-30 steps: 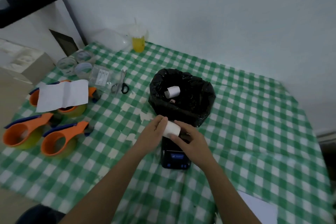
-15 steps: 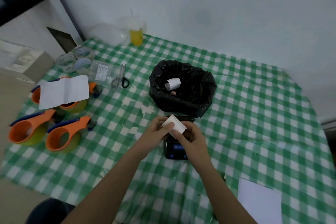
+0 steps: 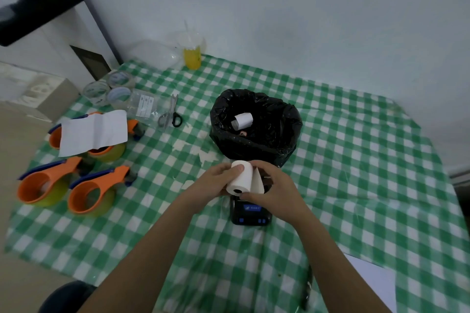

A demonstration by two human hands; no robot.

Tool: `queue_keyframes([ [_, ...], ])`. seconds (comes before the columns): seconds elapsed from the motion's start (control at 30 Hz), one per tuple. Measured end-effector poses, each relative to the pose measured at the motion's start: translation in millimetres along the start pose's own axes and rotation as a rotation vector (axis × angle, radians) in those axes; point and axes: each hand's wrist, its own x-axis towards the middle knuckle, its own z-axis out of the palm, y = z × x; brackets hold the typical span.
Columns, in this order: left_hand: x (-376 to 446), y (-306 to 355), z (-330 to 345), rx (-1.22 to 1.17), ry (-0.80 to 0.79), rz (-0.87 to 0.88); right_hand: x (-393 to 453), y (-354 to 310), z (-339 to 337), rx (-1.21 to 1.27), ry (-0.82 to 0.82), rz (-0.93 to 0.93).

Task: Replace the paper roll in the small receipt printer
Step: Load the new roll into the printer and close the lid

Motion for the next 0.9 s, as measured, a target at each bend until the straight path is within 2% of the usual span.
queue_keyframes([
  [0.17, -5.5, 0.3, -2.0, 0.170, 0.016, 0.138, -1.2, 4.8, 8.1, 0.088, 0.105, 0.125],
  [0.33, -2.9, -0.1, 4.5, 0.244, 0.030, 0.090, -2.0, 4.2, 18.8, -0.018, 0.168, 0.096],
  [0.4, 1.5, -1.9, 7.1, 0.217, 0.065, 0.087, -5.2, 4.5, 20.6, 0.007, 0.156, 0.087],
  [0.47, 5.1, -2.7, 7.8, 0.174, 0.085, 0.088, -8.4, 6.3, 14.9, 0.086, 0.071, 0.076],
  [0.57, 9.7, -4.6, 5.1, 0.183, 0.085, 0.093, -11.5, 11.0, 3.8, -0.046, -0.042, -0.013],
  [0.73, 10.9, -5.7, 5.2, 0.196, 0.023, 0.056, -6.8, 23.9, -1.5, -0.465, 0.144, -0.307],
  [0.83, 10.3, -6.1, 6.1, 0.212, -0.021, 0.033, -1.7, 24.1, -4.5, -0.531, 0.163, -0.469],
  [0.9, 12.4, -8.1, 4.9, 0.240, -0.074, 0.019, 0.2, 24.8, -4.7, -0.523, 0.129, -0.505],
])
